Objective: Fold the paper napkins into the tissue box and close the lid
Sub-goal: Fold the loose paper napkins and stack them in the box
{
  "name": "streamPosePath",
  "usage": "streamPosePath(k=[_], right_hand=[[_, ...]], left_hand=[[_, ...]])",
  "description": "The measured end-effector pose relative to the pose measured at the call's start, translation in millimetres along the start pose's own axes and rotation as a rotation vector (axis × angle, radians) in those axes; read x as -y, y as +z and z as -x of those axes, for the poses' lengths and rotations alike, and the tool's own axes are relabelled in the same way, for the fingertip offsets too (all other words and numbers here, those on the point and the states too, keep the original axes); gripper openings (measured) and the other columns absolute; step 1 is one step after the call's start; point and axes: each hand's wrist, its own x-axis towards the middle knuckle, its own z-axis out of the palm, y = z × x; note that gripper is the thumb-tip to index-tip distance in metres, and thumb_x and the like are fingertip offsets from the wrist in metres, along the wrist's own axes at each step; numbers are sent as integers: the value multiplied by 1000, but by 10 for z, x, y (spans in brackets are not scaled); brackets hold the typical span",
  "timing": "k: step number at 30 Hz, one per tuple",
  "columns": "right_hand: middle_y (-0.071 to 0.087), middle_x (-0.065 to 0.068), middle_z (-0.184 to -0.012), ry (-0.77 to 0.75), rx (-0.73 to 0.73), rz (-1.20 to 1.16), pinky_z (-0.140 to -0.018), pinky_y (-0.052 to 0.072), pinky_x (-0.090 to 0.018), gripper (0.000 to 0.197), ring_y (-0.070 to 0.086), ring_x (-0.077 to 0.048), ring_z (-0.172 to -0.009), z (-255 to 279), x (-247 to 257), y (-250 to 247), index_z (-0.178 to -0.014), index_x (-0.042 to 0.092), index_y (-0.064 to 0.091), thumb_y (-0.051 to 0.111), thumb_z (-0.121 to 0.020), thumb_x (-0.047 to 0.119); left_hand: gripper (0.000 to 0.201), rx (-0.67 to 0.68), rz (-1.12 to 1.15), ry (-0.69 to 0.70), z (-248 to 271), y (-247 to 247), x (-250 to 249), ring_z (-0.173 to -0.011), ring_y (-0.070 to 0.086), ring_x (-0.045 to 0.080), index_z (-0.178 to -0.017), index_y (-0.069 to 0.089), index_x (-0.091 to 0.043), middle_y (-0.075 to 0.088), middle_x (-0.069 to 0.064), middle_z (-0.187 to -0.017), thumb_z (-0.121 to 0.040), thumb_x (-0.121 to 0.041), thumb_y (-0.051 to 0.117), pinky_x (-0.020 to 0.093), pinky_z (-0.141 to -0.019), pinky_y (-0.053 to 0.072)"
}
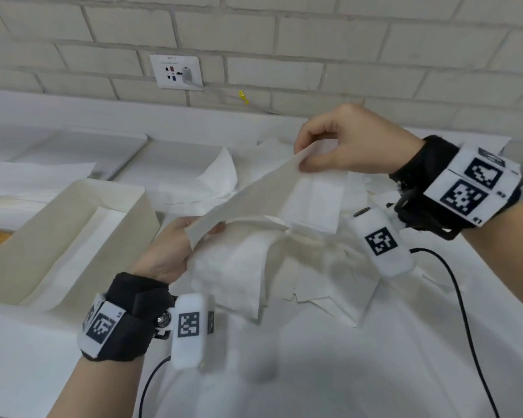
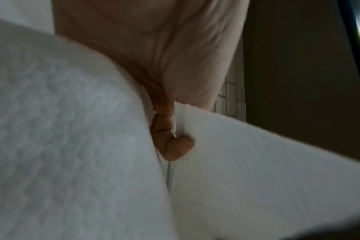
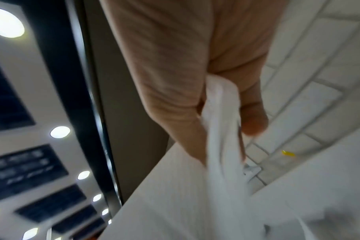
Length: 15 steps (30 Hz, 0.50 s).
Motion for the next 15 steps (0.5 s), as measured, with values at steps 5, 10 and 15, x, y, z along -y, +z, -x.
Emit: streamPosePath(k=[5, 10, 15], right_hand=[[64, 11, -65, 49, -75, -739, -68, 46, -15, 19, 59, -3, -66, 33, -111, 115, -68, 17, 66, 72, -68, -1], [65, 6, -65, 71, -157, -1054, -61, 49, -18, 14, 62, -7, -63, 15, -67, 120, -65, 17, 68, 67, -66, 2], [68, 12, -80, -169, 125, -309, -73, 45, -11, 16, 61, 2, -77, 122, 190, -144, -81, 25, 67, 68, -82, 8]], left_hand=[[39, 41, -22, -33, 46, 32, -51, -39, 53, 4, -43, 67, -16, 58, -6, -46, -73, -41, 60, 12, -41, 39], [34, 97, -107, 28, 35, 16, 8, -56, 61, 8, -66, 72, -11, 68, 0, -64, -68, -43, 78, 16, -59, 47], [35, -136, -436, 291, 18, 60, 25, -82, 61, -11, -96, 71, -30, 69, -16, -93, -90, 2, 56, 4, -75, 42]])
